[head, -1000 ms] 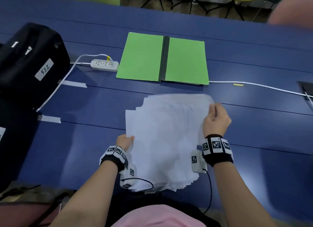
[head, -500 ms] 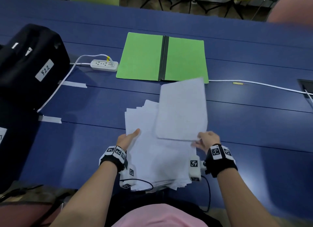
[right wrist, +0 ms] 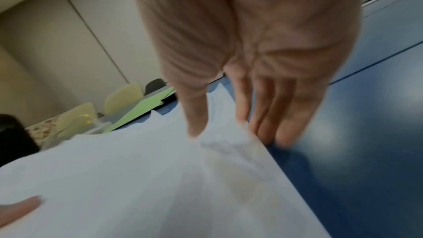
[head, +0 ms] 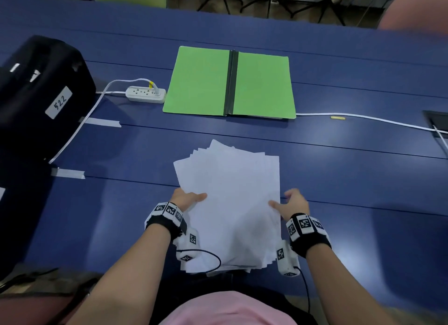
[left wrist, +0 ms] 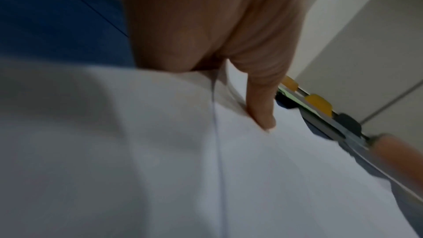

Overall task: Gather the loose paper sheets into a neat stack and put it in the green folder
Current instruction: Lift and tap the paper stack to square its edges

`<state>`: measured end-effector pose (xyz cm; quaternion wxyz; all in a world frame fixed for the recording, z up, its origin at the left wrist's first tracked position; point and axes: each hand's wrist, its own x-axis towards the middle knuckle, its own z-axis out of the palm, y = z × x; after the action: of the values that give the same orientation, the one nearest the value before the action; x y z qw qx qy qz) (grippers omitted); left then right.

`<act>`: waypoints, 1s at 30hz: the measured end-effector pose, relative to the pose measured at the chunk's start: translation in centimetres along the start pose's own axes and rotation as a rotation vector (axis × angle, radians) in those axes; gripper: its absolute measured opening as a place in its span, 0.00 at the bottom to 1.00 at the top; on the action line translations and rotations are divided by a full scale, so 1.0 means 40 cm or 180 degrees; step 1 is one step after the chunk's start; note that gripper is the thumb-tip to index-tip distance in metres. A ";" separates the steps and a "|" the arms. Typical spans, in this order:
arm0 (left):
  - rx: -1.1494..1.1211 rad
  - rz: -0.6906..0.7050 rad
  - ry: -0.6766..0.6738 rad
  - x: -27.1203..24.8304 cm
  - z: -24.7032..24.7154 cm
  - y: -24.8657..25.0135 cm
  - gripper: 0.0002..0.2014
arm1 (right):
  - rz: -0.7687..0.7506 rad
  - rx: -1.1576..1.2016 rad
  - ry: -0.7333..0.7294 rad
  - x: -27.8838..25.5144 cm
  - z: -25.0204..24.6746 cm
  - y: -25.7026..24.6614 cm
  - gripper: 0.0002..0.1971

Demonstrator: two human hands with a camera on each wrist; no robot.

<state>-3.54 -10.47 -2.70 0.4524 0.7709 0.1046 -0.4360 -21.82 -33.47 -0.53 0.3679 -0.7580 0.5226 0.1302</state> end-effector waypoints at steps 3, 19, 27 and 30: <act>0.0042 0.0065 -0.0400 0.019 -0.007 0.000 0.32 | 0.0128 0.0540 -0.0257 0.026 0.002 0.004 0.52; -0.1153 0.1750 -0.0300 -0.173 -0.023 0.285 0.20 | -0.1123 0.2878 -0.0110 -0.044 -0.122 -0.220 0.16; -0.0758 0.2295 -0.0410 -0.206 -0.034 0.365 0.23 | -0.1857 0.2609 -0.0380 -0.059 -0.214 -0.254 0.15; -0.0405 0.2262 -0.0599 -0.194 -0.028 0.363 0.23 | -0.1699 0.2594 -0.0485 -0.046 -0.190 -0.232 0.19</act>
<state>0.56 -16.04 12.29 0.6302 0.6859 -0.1847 -0.3134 -15.78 -35.78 9.75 0.6921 -0.6483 0.2901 -0.1285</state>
